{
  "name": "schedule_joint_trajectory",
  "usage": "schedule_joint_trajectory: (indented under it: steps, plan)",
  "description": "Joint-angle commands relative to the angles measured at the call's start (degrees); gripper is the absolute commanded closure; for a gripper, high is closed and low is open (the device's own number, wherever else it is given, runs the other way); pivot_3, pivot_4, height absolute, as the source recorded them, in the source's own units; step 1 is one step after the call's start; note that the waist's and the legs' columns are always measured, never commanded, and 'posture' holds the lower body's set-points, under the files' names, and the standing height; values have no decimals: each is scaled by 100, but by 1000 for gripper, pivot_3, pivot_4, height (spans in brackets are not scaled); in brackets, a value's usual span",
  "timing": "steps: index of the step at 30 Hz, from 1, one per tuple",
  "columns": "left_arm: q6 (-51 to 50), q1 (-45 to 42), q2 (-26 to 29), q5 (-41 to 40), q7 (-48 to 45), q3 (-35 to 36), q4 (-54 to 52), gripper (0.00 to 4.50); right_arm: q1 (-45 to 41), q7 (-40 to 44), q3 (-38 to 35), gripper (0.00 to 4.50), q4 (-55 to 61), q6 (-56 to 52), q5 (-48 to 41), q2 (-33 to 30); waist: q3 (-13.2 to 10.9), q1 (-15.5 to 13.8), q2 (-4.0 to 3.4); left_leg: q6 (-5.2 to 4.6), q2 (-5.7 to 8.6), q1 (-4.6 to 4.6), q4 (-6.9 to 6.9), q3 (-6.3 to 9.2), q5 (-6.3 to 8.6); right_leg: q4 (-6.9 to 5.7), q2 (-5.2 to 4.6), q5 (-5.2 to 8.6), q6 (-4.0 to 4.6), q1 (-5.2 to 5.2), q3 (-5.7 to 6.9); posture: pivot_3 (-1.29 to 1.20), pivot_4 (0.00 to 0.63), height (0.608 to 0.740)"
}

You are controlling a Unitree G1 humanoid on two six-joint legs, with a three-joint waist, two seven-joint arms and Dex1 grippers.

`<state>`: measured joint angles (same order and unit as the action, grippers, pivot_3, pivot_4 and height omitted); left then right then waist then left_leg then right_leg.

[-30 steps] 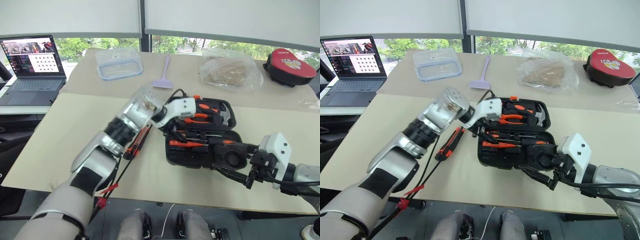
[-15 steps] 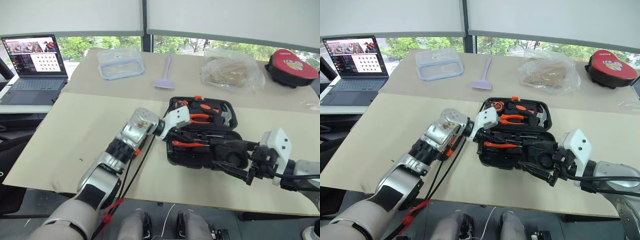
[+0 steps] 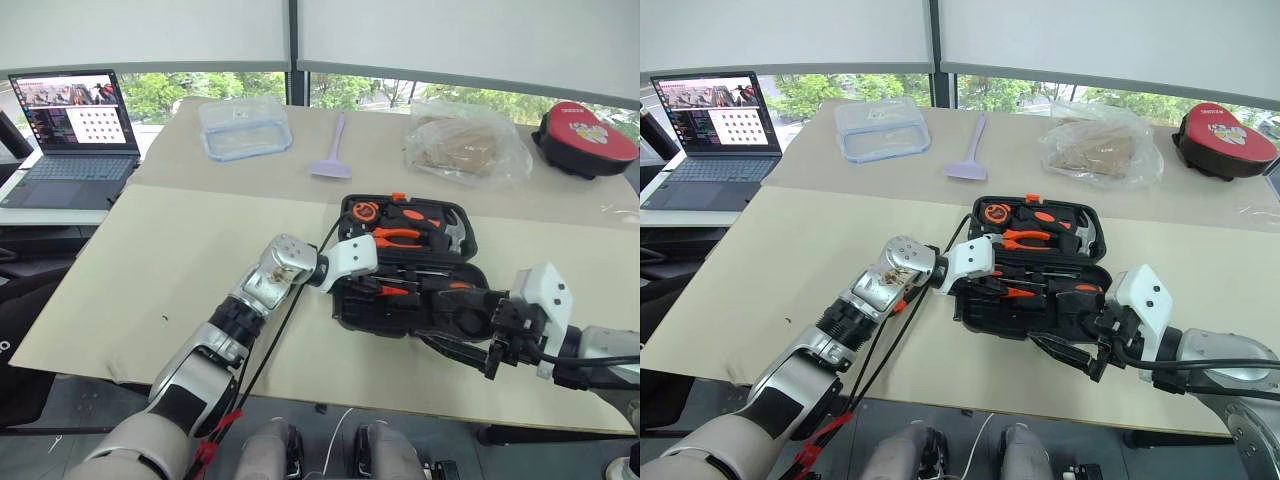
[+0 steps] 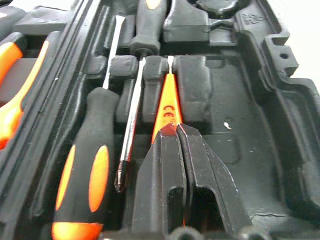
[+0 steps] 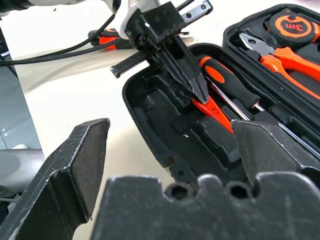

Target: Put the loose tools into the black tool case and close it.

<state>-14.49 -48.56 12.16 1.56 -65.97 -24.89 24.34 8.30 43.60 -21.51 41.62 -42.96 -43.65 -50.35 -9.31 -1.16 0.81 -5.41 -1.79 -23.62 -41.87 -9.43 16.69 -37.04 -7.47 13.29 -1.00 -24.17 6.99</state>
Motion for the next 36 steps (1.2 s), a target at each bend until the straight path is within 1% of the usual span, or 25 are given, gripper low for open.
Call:
schedule_joint_trajectory:
  steps: [1,6,7,8,9,10,11,12,13,14,15,17,19,21,23,26,28,32,36]
  plan:
    - [-301,26,226,-137,-138,166,-230,4406,-88,-3,-58,0,-5,25,-31,-58,0,17,0,0,-1,0,0,0,0,-1,1,0,0,-1,0,0,150,731]
    - [-1666,-206,858,-934,-234,1063,-1480,4406,-391,-21,12,0,-147,29,-39,-88,-1,72,0,2,-5,-8,1,-2,-1,-6,4,0,1,-13,-2,0,150,731]
    - [-2070,-157,1135,-1172,-333,1273,-1838,4406,-439,-2,18,0,-156,34,-58,-91,-1,69,-1,3,-6,-11,1,-2,-2,-6,5,0,1,-18,-2,0,150,731]
    - [-2501,-38,1488,-1429,-453,1509,-2260,3891,-491,14,10,0,-159,21,-110,-89,-1,71,-1,4,-6,-10,2,-1,-2,-7,6,1,1,-16,1,0,150,731]
    - [-2868,98,1821,-1631,-531,1701,-2610,3721,-544,29,4,0,-160,11,-168,-82,-1,79,-2,4,-7,-9,4,-1,-2,-5,6,1,0,-16,0,0,150,731]
    - [-3135,199,2046,-1784,-551,1819,-2869,3363,-568,43,-10,0,-157,6,-209,-77,-1,86,-2,4,-7,-9,6,-2,-2,-5,7,2,0,-15,-1,0,150,731]
    - [-3356,403,2348,-1850,-519,1966,-3076,2958,-606,77,-26,0,-149,-15,-300,-79,0,90,-3,5,-6,-6,7,-3,-2,-5,7,3,-1,-13,-1,0,150,731]
    - [-3510,613,2622,-1878,-469,2083,-3228,2696,-631,122,-43,0,-136,-32,-385,-88,0,87,-4,5,-6,0,9,-3,-2,-4,6,4,-3,-9,-2,0,150,731]
    - [-3599,908,2956,-1842,-415,2215,-3352,2218,-667,179,-52,0,-114,-48,-482,-113,1,87,-5,5,-5,7,9,-3,-2,-3,6,4,-4,-3,-2,0,150,731]
    - [-3672,1265,3305,-1794,-350,2356,-3486,1845,-710,239,-54,0,-87,-61,-585,-150,0,89,-5,6,-4,14,12,-4,-2,-2,5,5,-5,1,-5,0,150,731]
    - [-3697,1564,3560,-1768,-289,2465,-3606,1564,-746,283,-51,0,-65,-75,-666,-181,-1,89,-6,6,-4,17,13,-4,-2,-2,5,5,-5,3,-6,0,150,731]
    - [-3796,1982,3919,-1765,-163,2548,-3855,776,-825,343,-13,0,-49,-93,-763,-242,-1,93,-5,8,-5,17,13,-4,-1,-3,6,5,-4,0,-6,0,150,731]
    - [-4122,2082,4015,-1834,88,2504,-4118,92,-902,382,78,0,-53,-95,-780,-294,-4,28,1,9,-5,13,13,-2,-1,-2,4,6,-3,1,-3,0,150,731]
    - [-4645,1884,3816,-1869,517,2352,-4326,39,-975,434,199,0,-60,-89,-785,-333,-4,-58,1,9,1,8,12,8,0,7,3,6,-3,-1,0,0,150,731]
    - [-4832,1735,3660,-1889,754,2192,-4465,39,-1026,457,277,0,-76,-95,-785,-353,-4,-120,2,12,4,13,12,12,6,19,-1,5,-5,2,-3,0,150,731]
    - [-5172,1362,3461,-1703,1079,1496,-4467,39,-1086,470,351,0,-98,-97,-781,-382,-3,-110,3,5,12,-2,12,11,1,9,0,2,-7,6,-12,0,150,731]
    - [-5314,1090,3235,-1564,1356,1098,-4247,39,-1093,473,378,0,-97,-88,-771,-396,-3,-94,3,7,11,-2,12,7,-1,3,10,3,-7,2,-12,0,150,731]
    - [-5400,720,2849,-1448,1682,532,-3841,39,-1023,422,441,0,-12,-58,-723,-375,-3,-84,3,15,8,-1,12,3,-6,0,24,5,-4,0,-12,0,150,731]
    - [-5270,666,2832,-1276,1784,65,-3515,39,-948,313,572,0,108,26,-550,-323,-3,-60,3,15,5,0,12,2,-6,-1,25,5,-4,-2,-16,0,150,731]
